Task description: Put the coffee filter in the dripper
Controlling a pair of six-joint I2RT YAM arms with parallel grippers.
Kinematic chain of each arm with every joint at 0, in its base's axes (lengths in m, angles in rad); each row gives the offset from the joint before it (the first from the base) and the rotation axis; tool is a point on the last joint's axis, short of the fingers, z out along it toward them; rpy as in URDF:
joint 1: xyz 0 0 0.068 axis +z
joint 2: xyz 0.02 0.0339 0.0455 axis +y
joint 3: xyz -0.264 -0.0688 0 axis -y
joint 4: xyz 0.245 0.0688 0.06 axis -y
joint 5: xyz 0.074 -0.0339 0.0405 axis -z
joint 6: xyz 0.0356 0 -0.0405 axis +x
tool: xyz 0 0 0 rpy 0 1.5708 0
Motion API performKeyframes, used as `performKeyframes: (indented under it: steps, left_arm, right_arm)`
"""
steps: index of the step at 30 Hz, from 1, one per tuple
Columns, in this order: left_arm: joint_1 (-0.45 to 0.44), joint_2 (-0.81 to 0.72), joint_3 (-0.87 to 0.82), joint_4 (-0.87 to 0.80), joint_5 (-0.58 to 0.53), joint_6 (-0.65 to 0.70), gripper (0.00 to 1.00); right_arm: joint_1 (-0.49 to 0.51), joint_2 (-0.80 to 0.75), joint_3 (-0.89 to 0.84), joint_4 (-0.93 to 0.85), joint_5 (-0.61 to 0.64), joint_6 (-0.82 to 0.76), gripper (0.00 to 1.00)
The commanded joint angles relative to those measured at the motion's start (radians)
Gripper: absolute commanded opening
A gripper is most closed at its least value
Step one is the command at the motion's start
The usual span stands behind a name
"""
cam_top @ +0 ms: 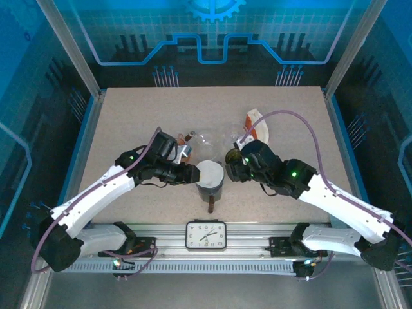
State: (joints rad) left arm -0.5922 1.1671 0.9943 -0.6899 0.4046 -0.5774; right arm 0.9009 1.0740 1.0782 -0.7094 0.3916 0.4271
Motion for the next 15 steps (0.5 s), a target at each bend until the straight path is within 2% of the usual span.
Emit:
performKeyframes:
  steps: [1, 3, 5, 9, 13, 15]
  left_arm:
    - [-0.004, -0.045, 0.014, 0.015, -0.014, -0.021, 0.47]
    - [-0.002, -0.072, 0.014, 0.014, -0.044, -0.029, 0.49]
    - [-0.001, -0.101, 0.004, 0.016, -0.102, -0.035, 0.55]
    - [0.01, -0.169, -0.037, 0.017, -0.259, -0.052, 0.78]
    - [0.029, -0.221, -0.093, 0.035, -0.363, -0.094, 0.99]
    - [0.044, -0.235, -0.112, 0.038, -0.372, -0.114, 0.99]
  right_arm:
    - [-0.023, -0.031, -0.038, 0.01, 0.011, 0.032, 0.69]
    - [-0.045, -0.045, -0.074, -0.019, -0.04, 0.055, 0.69]
    - [-0.073, -0.074, -0.153, 0.014, -0.145, 0.071, 0.69]
    - [-0.106, -0.106, -0.315, 0.131, -0.308, 0.1, 0.66]
    - [-0.106, -0.079, -0.413, 0.228, -0.398, 0.114, 0.61]
    - [-0.107, -0.064, -0.459, 0.286, -0.424, 0.119, 0.57]
